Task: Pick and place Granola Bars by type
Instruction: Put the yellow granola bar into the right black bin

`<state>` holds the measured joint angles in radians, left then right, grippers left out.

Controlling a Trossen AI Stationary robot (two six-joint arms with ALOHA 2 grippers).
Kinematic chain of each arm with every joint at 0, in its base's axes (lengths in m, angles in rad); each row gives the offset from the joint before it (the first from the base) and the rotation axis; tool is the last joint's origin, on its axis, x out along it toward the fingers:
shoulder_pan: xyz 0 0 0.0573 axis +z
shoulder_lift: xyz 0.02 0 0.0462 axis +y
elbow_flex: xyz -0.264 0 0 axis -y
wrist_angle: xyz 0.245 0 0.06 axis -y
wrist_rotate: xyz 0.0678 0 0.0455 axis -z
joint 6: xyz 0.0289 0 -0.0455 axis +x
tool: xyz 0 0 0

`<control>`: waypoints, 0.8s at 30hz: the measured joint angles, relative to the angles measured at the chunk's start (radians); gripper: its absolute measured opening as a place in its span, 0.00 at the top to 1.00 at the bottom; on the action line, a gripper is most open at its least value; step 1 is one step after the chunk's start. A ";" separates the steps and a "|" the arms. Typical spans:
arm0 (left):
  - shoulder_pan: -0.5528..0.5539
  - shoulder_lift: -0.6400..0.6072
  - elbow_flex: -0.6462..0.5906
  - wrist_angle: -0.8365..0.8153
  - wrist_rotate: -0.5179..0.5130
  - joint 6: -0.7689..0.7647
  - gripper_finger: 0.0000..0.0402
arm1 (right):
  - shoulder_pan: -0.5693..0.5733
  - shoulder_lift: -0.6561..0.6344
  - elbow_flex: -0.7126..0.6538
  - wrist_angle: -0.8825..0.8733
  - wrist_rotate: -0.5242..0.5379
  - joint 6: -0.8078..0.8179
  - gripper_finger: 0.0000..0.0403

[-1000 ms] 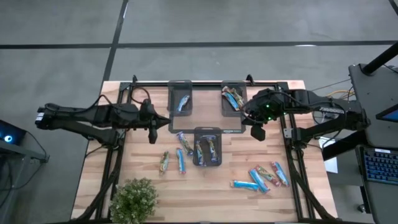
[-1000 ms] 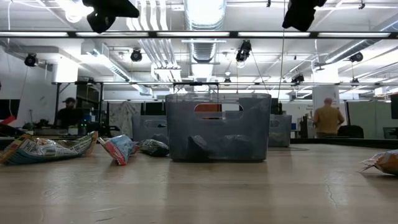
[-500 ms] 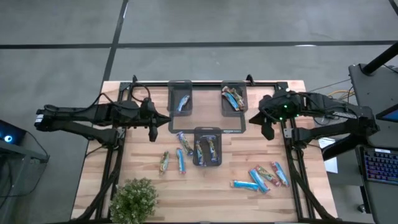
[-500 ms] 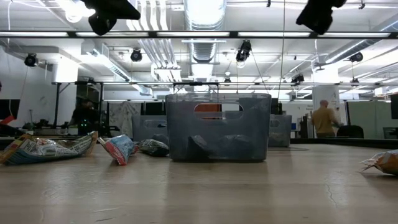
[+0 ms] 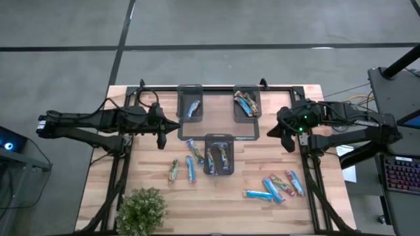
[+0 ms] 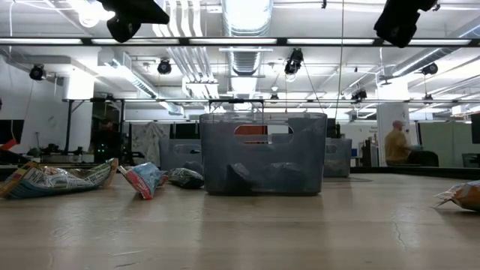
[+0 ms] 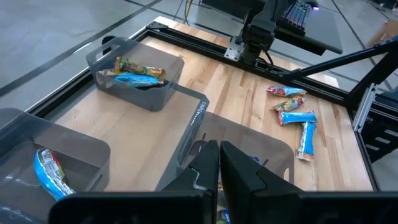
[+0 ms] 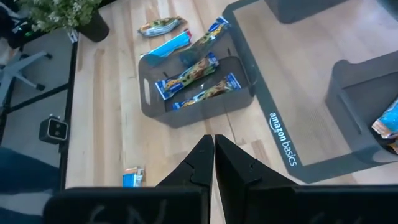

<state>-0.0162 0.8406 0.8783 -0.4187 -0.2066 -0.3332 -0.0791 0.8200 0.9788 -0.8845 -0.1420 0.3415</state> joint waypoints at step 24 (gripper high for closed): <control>0.002 0.000 0.000 -0.001 -0.004 0.020 1.00 | 0.521 0.218 0.048 0.003 -0.038 0.385 0.98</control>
<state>-0.0147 0.8410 0.8783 -0.4198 -0.2108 -0.3137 0.4422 1.0383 1.0264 -0.8813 -0.1804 0.7263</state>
